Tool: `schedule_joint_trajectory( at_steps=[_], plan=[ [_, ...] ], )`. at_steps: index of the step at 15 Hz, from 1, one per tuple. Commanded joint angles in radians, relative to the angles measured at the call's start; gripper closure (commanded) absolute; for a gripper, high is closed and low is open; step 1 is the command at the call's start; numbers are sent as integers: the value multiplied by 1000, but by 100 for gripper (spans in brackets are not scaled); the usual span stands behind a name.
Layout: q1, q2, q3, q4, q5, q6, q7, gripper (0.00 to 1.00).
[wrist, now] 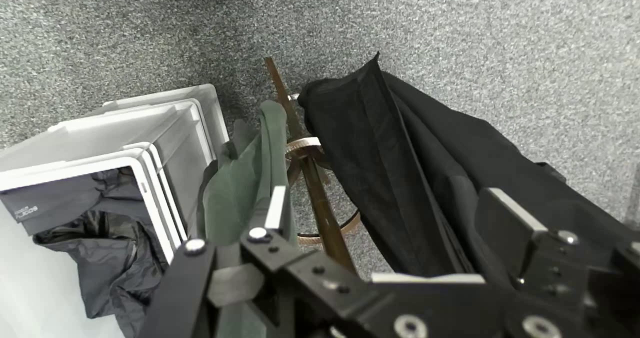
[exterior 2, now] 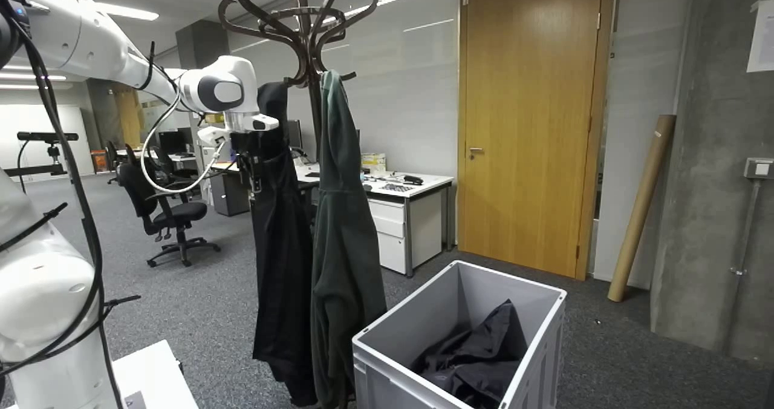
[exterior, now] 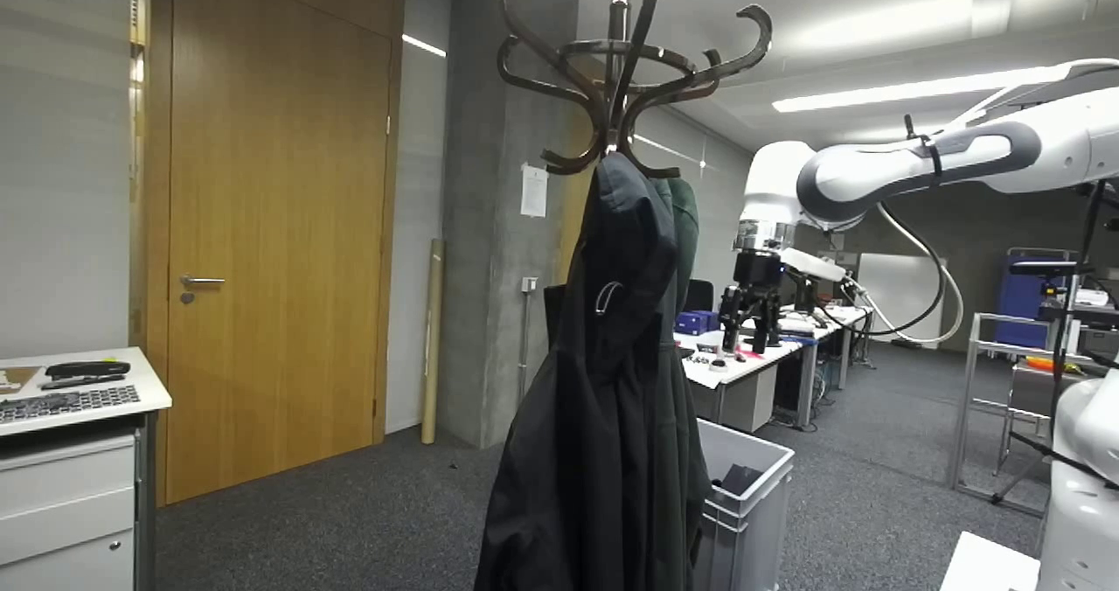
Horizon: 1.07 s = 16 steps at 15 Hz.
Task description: Move the cloth to the right
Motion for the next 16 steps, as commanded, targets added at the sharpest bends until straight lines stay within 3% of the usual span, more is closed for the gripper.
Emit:
schedule_joint_trajectory(
  at_steps=[1, 4, 6, 7, 10, 16],
  plan=[
    [9, -32, 86, 10, -71, 42, 177, 0],
    [11, -29, 166, 53, -162, 46, 330, 0],
    [32, -4, 194, 102, -191, -10, 373, 0],
    [39, -2, 207, 101, -191, 45, 404, 0],
    [59, 16, 252, 132, -241, 34, 444, 0],
    [68, 89, 369, 202, -450, 143, 485, 0]
  ],
)
